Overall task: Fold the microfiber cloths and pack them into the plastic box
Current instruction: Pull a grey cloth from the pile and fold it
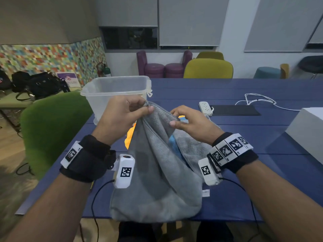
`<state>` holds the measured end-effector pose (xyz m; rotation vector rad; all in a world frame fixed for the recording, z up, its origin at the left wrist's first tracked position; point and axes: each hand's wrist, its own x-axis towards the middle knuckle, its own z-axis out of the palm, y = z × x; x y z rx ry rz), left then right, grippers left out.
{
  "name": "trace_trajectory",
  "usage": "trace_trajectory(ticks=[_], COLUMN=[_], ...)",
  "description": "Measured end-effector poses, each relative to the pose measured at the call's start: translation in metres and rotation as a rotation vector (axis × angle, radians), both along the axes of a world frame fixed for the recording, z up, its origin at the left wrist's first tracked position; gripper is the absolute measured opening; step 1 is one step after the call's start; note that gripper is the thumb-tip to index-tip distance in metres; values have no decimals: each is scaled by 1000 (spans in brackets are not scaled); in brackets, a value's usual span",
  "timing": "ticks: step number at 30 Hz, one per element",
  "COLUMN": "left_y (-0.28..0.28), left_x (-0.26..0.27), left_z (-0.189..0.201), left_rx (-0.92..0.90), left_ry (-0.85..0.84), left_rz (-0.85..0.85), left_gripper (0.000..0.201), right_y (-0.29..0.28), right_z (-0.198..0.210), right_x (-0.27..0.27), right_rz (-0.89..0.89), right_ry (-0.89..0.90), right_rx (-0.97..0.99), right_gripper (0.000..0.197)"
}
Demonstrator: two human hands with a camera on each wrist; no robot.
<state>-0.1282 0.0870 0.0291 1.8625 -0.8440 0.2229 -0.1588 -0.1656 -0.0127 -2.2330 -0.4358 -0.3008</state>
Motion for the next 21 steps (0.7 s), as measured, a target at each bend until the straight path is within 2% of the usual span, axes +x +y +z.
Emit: trace_trajectory(ticks=[7, 12, 14, 16, 19, 21], left_y=[21, 28, 29, 28, 28, 28], left_x=[-1, 1, 1, 1, -1, 0], left_z=[10, 13, 16, 20, 28, 33], left_rx=[-86, -160, -186, -219, -262, -296], left_ry=[29, 47, 45, 41, 9, 2], left_rz=[27, 105, 123, 126, 115, 103], left_gripper=[13, 16, 16, 14, 10, 11], right_y=[-16, -14, -14, -13, -12, -13], right_z=[4, 21, 33, 48, 72, 85], right_x=[1, -1, -2, -3, -5, -6], right_rz=[-127, -243, -268, -300, -299, -309], right_ry=[13, -255, -330, -396, -434, -461], right_rx=[-47, 163, 220, 179, 124, 92], right_gripper=[18, 13, 20, 27, 13, 12])
